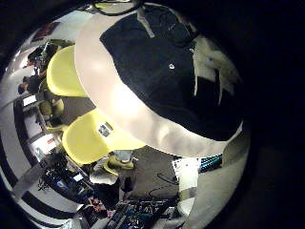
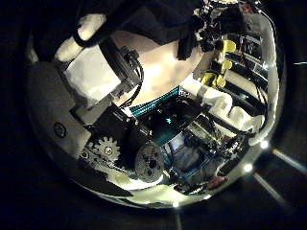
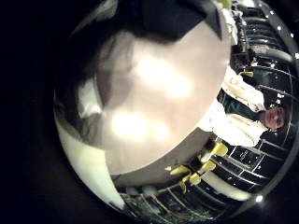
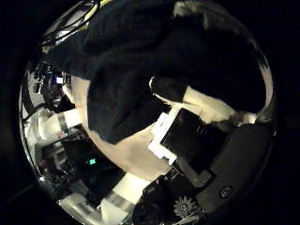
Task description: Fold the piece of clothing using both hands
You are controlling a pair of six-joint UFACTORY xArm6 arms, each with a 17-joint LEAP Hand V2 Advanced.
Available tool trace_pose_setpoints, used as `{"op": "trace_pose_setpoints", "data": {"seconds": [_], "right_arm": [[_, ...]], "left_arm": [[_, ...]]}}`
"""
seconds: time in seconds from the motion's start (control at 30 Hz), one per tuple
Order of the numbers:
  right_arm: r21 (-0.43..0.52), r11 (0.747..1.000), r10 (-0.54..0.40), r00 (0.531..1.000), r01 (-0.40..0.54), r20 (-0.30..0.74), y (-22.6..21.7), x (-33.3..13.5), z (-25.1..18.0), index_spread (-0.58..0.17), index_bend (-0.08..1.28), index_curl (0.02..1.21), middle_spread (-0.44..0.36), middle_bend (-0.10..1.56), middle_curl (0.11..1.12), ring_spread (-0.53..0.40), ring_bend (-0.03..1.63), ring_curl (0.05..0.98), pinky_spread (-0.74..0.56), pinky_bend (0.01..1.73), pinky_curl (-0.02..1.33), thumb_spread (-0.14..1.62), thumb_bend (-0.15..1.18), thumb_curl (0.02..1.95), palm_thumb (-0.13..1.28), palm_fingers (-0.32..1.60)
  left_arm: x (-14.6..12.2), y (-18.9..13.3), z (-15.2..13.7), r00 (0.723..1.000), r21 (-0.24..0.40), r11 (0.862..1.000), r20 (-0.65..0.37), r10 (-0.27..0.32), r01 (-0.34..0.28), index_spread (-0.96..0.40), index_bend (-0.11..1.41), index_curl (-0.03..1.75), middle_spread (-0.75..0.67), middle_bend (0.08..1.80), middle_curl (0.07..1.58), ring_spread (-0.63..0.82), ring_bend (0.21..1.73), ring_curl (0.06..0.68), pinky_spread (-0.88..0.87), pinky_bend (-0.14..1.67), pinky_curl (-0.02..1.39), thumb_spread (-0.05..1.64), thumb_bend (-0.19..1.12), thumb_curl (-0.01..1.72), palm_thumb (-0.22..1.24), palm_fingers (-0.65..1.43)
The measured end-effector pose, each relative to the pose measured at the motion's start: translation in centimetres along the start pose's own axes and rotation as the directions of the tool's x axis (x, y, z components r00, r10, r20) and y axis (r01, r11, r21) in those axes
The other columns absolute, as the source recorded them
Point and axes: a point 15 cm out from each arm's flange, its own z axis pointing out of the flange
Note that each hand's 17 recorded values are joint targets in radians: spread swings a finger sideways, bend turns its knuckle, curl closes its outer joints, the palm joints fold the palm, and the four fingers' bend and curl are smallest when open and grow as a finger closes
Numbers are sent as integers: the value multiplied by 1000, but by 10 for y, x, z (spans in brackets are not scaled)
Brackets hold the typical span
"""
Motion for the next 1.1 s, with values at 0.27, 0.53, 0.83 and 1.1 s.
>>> {"op": "trace_pose_setpoints", "data": {"seconds": [0.27,0.53,0.83,1.1], "right_arm": [[-93,994,52,998,-49,32,48,6,-28,-386,903,830,-210,1149,805,-257,1291,647,-293,1154,807,1083,-3,559,1006,1072],[-77,995,65,997,-63,28,72,4,-71,-365,955,884,-191,1208,850,-250,1345,694,-258,1160,943,1132,-6,619,1010,1017],[-43,997,65,994,-61,88,59,-1,-143,-353,979,907,-180,1220,867,-247,1363,717,-238,1149,1047,1144,-7,668,997,1012],[-45,995,94,990,-89,106,-31,39,-171,-347,983,918,-176,1229,877,-240,1370,731,-230,1122,1122,1136,-6,711,1011,1013]], "left_arm": [[2,9,-2,1000,-5,1000,-15,20,-20,-538,174,1476,-675,826,1056,-515,1204,515,-725,914,734,1139,-14,529,762,1008],[8,29,-4,998,-12,998,-28,55,-55,-537,174,1477,-675,827,1056,-517,1201,517,-725,915,734,1139,-14,529,762,1008],[7,48,-21,996,-9,998,-55,67,-67,-535,173,1477,-675,827,1055,-517,1202,519,-725,915,733,1139,-14,529,762,1010],[-24,-7,-46,998,4,1000,-63,6,-5,-533,175,1477,-673,828,1056,-514,1204,519,-721,907,734,1138,-15,524,757,1004]]}}
